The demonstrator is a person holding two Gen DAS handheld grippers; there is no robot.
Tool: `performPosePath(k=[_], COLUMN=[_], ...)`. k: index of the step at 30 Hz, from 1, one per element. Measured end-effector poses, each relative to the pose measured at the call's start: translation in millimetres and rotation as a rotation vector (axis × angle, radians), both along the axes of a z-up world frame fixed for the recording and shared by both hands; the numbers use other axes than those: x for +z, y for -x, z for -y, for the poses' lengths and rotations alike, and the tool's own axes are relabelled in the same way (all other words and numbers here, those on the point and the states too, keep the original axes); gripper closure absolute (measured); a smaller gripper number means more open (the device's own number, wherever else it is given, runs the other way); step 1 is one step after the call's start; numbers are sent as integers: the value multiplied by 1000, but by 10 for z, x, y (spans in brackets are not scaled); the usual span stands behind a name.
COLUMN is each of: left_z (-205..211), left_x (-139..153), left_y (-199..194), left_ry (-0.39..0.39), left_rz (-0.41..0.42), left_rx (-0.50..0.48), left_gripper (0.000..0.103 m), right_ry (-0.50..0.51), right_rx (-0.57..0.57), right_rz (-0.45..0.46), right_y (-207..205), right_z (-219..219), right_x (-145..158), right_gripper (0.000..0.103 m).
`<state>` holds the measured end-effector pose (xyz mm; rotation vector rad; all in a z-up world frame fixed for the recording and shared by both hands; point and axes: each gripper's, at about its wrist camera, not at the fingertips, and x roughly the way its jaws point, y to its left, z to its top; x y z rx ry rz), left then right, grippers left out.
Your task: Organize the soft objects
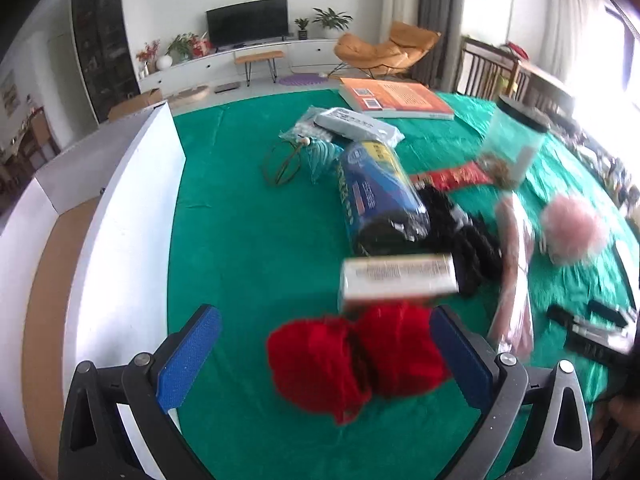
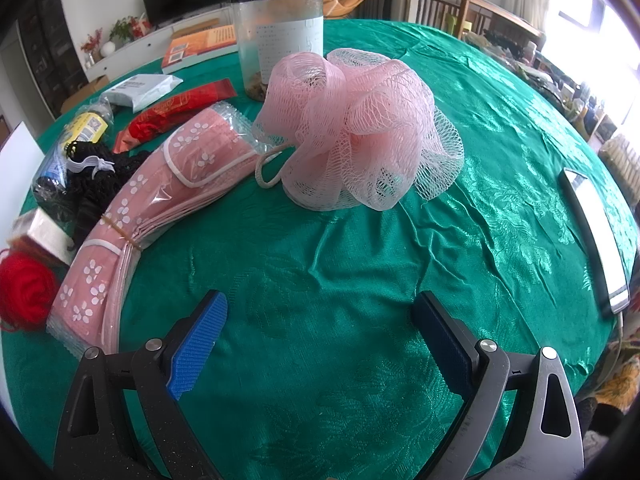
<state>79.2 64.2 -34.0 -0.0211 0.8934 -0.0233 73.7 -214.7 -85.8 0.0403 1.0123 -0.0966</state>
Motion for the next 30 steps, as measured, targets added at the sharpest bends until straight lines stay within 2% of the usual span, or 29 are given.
performPosePath(k=[2, 4, 5, 10, 15, 17, 19, 21, 23, 25, 27, 30], left_z=[14, 57, 78, 89, 191, 310, 407, 383, 287, 183, 120, -2], left_x=[-71, -234, -301, -231, -222, -283, -353, -405, -383, -353, -328, -293], left_y=[-95, -191, -201, 76, 172, 207, 217, 236, 219, 214, 213, 222], left_ry=[43, 60, 102, 175, 72, -22, -116, -139, -74, -12, 31, 119], left_rz=[2, -83, -137, -222, -240, -235, -224, -207, -188, -174, -163, -151], left_rx=[-26, -68, -102, -224, -292, -324, -337, -319, -272, -237, -211, -162], left_gripper=[0, 0, 0, 0, 0, 0, 0, 8, 19, 27, 32, 35], right_ry=[0, -1, -3, -51, -95, -158, -250, -318, -336, -275, -235, -207], right_rx=[0, 0, 0, -5, -13, -20, -45, -82, -100, -93, -47, 73], right_rz=[0, 0, 1, 15, 27, 49, 96, 180, 256, 276, 215, 80], right_y=[1, 1, 1, -5, 4, 25, 95, 193, 231, 109, -179, -646], right_z=[1, 0, 1, 49, 96, 166, 294, 451, 610, 705, 748, 629], right_x=[0, -1, 1, 25, 45, 78, 151, 305, 488, 641, 720, 624], right_gripper=[7, 7, 7, 7, 7, 8, 9, 9, 9, 8, 8, 8])
